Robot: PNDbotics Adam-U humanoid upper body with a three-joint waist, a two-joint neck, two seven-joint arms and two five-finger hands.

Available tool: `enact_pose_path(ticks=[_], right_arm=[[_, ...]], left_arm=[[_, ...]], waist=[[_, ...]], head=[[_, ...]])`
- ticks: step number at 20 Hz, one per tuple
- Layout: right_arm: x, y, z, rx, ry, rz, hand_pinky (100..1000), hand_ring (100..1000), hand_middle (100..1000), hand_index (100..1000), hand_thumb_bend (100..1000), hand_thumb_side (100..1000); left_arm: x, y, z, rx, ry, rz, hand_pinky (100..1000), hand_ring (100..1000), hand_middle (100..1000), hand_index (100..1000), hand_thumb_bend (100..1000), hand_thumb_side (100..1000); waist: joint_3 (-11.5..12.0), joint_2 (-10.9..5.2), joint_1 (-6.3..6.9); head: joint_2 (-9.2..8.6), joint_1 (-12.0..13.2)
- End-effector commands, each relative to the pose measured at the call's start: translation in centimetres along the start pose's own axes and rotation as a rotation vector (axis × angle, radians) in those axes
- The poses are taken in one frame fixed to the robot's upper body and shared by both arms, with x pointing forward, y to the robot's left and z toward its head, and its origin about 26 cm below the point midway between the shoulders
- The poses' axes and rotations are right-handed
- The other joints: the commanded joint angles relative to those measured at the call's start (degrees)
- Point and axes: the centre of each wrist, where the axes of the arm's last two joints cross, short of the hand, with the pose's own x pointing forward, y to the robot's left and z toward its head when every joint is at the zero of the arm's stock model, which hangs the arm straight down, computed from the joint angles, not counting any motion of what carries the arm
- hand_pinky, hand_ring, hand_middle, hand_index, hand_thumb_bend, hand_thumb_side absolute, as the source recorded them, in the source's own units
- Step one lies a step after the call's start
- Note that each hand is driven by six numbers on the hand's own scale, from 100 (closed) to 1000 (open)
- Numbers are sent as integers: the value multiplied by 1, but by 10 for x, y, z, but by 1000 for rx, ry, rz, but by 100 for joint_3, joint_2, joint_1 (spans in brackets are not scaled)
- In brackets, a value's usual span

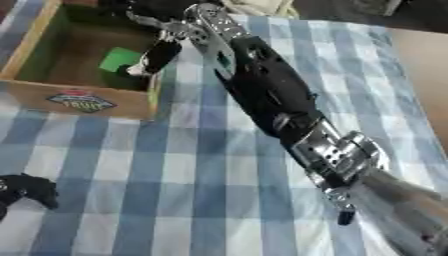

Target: Pick up objects on the table and place them in the box.

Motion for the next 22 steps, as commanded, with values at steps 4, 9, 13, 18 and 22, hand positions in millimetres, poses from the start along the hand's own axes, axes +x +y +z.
enact_pose_path(ticks=[4,9,13,18,22], right_arm=[[5,-47,11,-198,-16,4,893,887,986,982,389,463],[15,-71,28,-323,-47,-83,837,817,895,952,340,377],[24,-82,41,-388,-71,-166,821,797,887,948,312,362],[28,-88,45,-393,-72,-188,783,750,861,941,252,271],[25,-88,73,-490,-76,-209,762,726,849,939,208,268]], left_arm=[[3,5,6,32,10,-20,906,667,677,854,101,847],[0,8,15,108,41,-9,904,662,672,855,110,838],[-1,11,20,193,54,8,904,662,673,856,114,833],[0,11,21,210,53,10,905,667,681,869,110,814],[3,20,36,317,51,16,905,671,686,874,106,803]], waist=[[-222,-116,69],[-554,-157,118],[-822,-161,170],[-867,-163,194],[-1339,-171,389]], head=[[-20,135],[-21,358],[-51,595],[-46,722],[7,1284]])
